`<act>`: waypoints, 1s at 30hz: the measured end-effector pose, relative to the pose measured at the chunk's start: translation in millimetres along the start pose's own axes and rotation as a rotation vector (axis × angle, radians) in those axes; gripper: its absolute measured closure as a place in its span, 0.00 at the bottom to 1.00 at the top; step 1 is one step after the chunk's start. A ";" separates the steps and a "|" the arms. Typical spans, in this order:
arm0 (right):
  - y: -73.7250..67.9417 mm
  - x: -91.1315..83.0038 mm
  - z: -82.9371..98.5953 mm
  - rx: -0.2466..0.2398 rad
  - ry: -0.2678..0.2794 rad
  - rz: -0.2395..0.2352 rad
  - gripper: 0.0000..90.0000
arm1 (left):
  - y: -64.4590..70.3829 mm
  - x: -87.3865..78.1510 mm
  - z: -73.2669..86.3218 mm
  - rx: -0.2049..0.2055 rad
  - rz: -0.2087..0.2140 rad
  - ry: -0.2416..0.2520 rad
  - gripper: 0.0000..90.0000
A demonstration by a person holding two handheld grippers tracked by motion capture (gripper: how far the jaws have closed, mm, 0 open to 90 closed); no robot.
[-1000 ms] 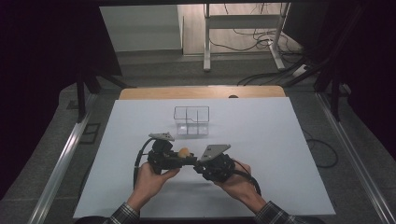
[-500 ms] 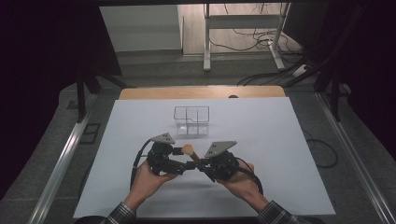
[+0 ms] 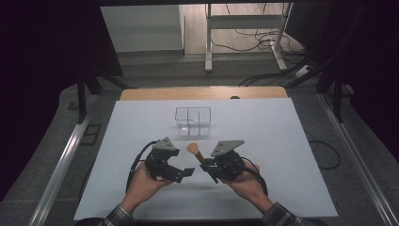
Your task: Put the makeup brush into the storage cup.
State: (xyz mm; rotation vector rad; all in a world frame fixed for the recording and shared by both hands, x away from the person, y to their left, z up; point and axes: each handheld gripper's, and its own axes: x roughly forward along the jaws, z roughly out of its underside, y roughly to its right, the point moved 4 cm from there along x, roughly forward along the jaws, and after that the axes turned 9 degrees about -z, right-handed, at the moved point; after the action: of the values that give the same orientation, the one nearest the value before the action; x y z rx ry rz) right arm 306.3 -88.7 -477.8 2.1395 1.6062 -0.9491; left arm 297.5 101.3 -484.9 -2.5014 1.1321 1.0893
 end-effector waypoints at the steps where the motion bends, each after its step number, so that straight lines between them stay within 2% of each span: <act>1: 0.4 -0.6 0.1 0.002 0.003 -0.002 0.82 | -0.2 -0.3 0.8 -0.001 -0.004 -0.003 0.05; 10: 6.7 -8.0 0.7 0.036 0.034 0.007 0.82 | -7.8 -7.2 9.5 0.001 -0.049 -0.023 0.04; 21: 18.0 -21.6 1.5 0.079 0.083 0.031 0.82 | -16.5 -13.3 22.4 0.038 -0.116 -0.052 0.02; 30: 33.6 -32.8 3.6 0.131 0.124 0.067 0.82 | -26.6 -22.0 36.6 0.041 -0.160 -0.063 0.01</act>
State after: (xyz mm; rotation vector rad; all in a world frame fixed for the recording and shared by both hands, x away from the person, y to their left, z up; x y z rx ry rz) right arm 331.4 -125.9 -463.6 2.3679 1.5558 -0.9412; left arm 286.7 148.3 -499.1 -2.4589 0.9106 1.0809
